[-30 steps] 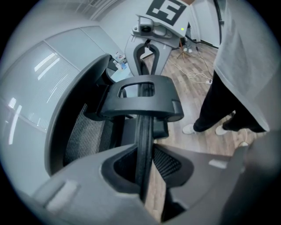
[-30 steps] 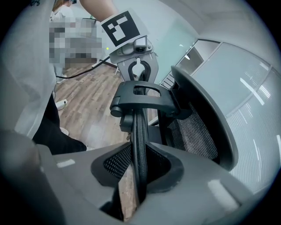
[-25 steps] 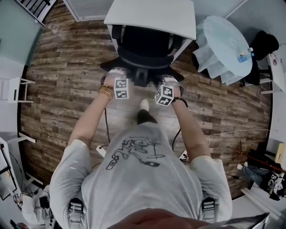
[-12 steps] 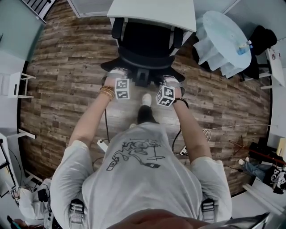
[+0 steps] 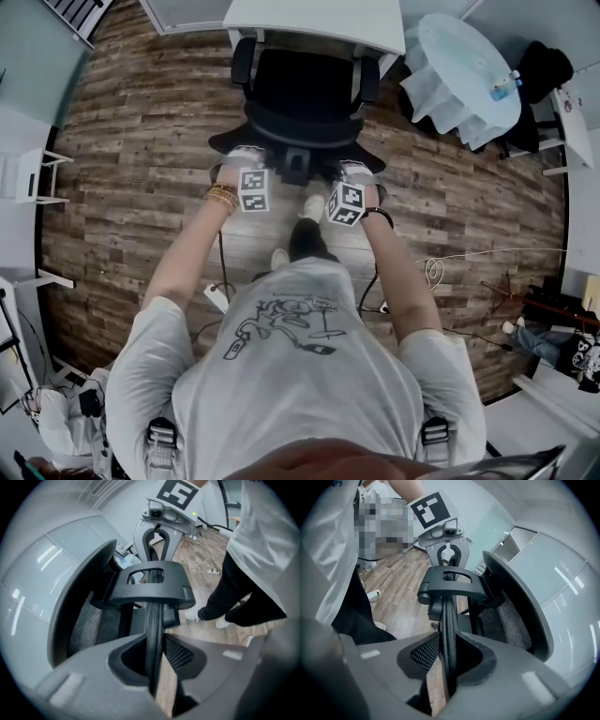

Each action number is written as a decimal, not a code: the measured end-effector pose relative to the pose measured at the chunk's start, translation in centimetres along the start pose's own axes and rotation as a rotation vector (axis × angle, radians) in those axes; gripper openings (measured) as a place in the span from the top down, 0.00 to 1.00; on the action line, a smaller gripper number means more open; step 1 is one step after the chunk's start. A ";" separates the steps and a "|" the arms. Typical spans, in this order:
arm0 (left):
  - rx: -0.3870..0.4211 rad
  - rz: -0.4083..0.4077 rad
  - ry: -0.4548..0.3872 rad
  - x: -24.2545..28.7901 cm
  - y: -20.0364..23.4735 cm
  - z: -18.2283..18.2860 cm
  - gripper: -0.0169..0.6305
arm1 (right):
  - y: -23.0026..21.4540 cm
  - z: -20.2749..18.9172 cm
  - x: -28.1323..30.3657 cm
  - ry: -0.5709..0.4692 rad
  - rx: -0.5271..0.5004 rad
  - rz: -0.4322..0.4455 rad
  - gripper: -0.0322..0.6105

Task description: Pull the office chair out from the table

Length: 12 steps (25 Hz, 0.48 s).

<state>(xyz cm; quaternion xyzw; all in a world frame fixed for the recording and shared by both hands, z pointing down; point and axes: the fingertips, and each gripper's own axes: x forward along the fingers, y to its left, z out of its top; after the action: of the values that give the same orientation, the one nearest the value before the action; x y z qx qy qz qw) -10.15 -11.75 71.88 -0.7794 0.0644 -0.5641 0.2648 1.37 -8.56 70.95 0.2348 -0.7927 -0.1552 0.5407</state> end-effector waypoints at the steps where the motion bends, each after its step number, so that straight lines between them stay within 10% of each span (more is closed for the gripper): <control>1: 0.001 0.001 -0.003 -0.3 -0.5 0.2 0.82 | 0.5 0.1 -0.3 0.000 -0.001 -0.001 0.79; 12: -0.002 -0.003 -0.008 -2.1 -4.5 1.9 0.82 | 4.3 -0.2 -2.9 -0.006 -0.011 -0.009 0.79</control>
<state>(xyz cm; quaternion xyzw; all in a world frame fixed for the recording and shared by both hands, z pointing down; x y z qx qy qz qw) -10.00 -6.41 71.87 -0.7820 0.0625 -0.5613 0.2635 1.53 -3.35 70.94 0.2347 -0.7926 -0.1626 0.5388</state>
